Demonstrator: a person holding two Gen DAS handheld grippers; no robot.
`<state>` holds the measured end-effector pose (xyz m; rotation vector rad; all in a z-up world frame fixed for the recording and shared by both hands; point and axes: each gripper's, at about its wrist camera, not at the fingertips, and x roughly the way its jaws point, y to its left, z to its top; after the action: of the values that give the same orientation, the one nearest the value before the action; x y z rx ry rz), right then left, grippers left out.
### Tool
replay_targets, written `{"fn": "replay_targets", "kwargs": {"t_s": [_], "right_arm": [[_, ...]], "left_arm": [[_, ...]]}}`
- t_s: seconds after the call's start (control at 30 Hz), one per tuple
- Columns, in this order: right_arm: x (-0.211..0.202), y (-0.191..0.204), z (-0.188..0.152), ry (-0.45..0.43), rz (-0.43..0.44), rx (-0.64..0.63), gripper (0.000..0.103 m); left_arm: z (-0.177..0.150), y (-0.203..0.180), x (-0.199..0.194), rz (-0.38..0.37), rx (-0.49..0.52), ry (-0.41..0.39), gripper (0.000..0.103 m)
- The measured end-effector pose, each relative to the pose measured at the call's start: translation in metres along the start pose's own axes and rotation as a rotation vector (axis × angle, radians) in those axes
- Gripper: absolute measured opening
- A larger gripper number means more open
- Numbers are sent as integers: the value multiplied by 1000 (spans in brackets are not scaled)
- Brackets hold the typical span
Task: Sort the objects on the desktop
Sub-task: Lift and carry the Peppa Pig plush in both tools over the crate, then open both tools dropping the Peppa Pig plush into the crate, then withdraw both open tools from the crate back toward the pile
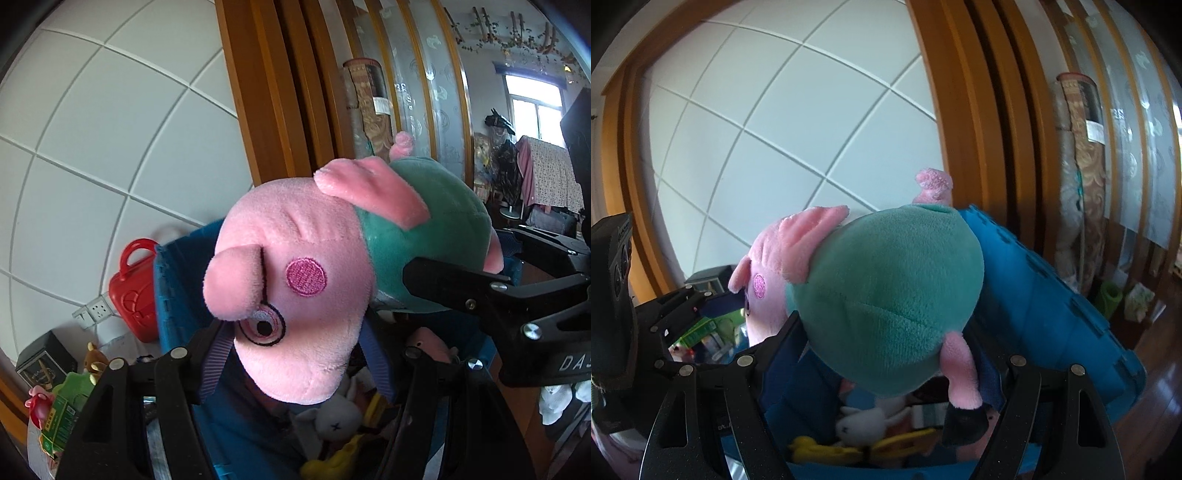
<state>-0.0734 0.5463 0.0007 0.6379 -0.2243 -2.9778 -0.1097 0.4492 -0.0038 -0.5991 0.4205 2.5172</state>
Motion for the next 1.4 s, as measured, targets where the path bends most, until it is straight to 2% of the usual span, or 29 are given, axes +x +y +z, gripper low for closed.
{"fn": "replay_targets", "kwargs": {"t_s": [0.23, 0.63, 1.03, 1.4], "right_arm": [[8, -22, -3, 37, -15, 15, 83], [16, -26, -3, 63, -55, -10, 83], [20, -10, -1, 74, -50, -31, 83], [29, 33, 3, 71, -9, -86, 83]], "left_arm": [[0, -11, 21, -6, -26, 76, 66], [-5, 4, 23, 52, -91, 83, 66], [-11, 23, 8, 63, -116, 61, 66], [-26, 67, -19, 106, -168, 22, 66]]}}
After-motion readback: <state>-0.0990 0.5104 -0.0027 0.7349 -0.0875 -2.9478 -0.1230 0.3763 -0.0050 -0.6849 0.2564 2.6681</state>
